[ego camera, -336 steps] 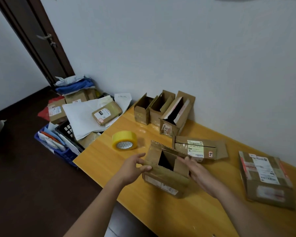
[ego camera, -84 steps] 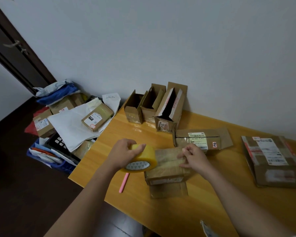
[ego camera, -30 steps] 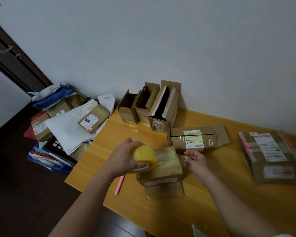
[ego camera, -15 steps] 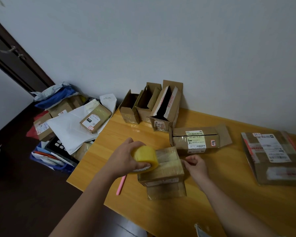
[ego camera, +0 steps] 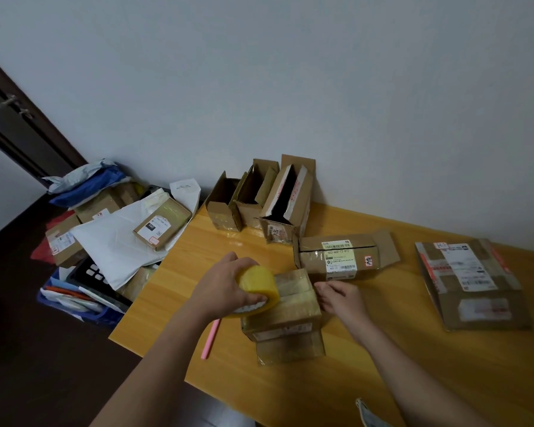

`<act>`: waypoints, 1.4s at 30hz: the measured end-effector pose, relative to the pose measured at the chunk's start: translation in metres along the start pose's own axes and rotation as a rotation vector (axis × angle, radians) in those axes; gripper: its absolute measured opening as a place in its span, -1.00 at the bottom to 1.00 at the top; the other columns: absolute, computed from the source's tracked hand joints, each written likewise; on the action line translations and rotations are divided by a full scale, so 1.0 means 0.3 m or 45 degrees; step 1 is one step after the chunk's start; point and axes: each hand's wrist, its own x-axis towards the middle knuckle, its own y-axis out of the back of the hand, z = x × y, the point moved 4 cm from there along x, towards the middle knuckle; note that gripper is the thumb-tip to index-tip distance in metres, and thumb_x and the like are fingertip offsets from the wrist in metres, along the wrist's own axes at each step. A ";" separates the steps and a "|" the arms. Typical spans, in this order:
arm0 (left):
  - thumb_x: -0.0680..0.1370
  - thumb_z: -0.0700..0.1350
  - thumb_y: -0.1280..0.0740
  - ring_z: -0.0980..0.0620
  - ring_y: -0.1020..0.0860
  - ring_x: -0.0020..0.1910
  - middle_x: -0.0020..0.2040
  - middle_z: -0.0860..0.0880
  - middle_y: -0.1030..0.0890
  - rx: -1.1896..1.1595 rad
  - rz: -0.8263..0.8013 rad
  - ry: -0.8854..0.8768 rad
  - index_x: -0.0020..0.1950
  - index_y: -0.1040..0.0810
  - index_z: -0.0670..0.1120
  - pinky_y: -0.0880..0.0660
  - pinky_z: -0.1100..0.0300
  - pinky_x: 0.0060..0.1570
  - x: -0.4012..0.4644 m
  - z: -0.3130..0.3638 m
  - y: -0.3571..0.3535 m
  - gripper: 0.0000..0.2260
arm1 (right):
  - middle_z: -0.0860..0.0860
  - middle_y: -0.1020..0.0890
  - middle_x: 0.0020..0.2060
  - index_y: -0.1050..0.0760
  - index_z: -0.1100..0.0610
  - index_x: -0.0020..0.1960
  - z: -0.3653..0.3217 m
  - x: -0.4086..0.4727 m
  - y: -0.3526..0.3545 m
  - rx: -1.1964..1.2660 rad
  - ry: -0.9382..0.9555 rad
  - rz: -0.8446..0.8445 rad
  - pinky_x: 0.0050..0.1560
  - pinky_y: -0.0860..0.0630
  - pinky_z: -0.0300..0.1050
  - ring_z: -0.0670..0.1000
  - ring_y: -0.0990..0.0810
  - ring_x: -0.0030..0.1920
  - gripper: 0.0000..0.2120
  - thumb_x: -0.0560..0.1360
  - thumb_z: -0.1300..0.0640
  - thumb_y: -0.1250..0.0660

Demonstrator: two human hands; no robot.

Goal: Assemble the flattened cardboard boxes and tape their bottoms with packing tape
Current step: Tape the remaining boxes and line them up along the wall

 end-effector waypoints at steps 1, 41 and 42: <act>0.35 0.22 -0.50 0.04 -0.40 0.04 0.07 0.07 -0.34 0.005 -0.002 0.000 0.34 -0.40 0.13 -0.44 0.15 -0.05 0.000 0.002 -0.001 -0.38 | 0.00 -0.68 0.04 -0.59 -0.05 0.11 0.004 -0.004 -0.004 -0.076 0.039 -0.019 0.08 -0.61 -0.08 -0.04 -0.64 0.06 -0.86 0.58 0.08 -0.32; 0.38 0.25 -0.46 0.00 -0.43 0.14 0.21 0.05 -0.46 -0.117 -0.017 0.038 0.41 -0.32 0.19 -0.51 -0.01 0.08 -0.070 -0.054 0.012 -0.35 | -0.16 0.54 0.43 0.54 -0.02 0.49 0.014 -0.076 -0.093 -1.833 0.511 -0.375 0.48 0.36 0.13 -0.03 0.44 0.49 0.26 0.35 -0.24 -0.47; 0.38 0.24 -0.46 0.01 -0.42 0.12 0.19 0.06 -0.46 -0.072 -0.020 0.057 0.42 -0.32 0.19 -0.51 0.01 0.07 -0.073 -0.060 0.023 -0.35 | -0.16 0.54 0.43 0.53 -0.02 0.49 0.012 -0.072 -0.091 -1.838 0.508 -0.378 0.49 0.35 0.13 -0.03 0.43 0.50 0.25 0.36 -0.24 -0.47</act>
